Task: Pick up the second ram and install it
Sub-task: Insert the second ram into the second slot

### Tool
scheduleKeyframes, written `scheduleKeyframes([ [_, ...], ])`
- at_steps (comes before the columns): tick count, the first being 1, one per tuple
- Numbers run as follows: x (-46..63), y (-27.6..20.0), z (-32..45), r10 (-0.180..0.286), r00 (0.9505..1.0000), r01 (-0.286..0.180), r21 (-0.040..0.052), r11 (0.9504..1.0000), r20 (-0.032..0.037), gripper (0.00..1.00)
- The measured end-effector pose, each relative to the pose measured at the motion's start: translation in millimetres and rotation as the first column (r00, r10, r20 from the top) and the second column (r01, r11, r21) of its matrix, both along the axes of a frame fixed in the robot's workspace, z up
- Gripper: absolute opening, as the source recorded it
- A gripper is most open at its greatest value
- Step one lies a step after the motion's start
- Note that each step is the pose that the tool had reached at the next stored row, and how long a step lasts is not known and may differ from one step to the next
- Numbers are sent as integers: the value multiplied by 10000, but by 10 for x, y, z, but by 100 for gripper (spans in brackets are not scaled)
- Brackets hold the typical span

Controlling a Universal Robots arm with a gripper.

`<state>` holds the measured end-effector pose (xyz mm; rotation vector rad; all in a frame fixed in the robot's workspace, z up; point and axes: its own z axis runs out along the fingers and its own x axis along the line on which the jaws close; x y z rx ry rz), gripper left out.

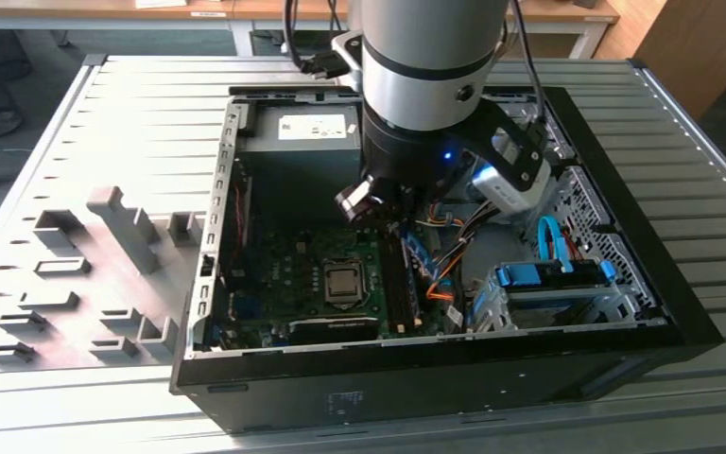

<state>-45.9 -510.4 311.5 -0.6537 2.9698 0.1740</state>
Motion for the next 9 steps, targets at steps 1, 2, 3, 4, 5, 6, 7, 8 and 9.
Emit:
scheduleKeyframes([
  [1, 0, 0, 0, -55, 10000, 55, -1, 10000, -1, 14],
  [2, 0, 0, 0, -110, 9999, 110, 0, 9999, 0, 14],
  [3, 0, 0, 0, -164, 9999, 164, 0, 9999, -1, 14],
  [4, 0, 0, -1, -222, 9998, 222, 0, 9998, 0, 14],
  [5, 0, 0, -1, -279, 9996, 279, 0, 9996, -1, 14],
  [6, 0, 0, -1, -339, 9994, 339, 0, 9994, 0, 14],
  [7, 0, 0, -2, -407, 9992, 407, 0, 9992, 0, 14],
  [8, 0, 0, -2, -478, 9989, 478, 0, 9989, -1, 14],
  [9, 0, 0, -2, -550, 9985, 550, 0, 9985, 0, 14],
])
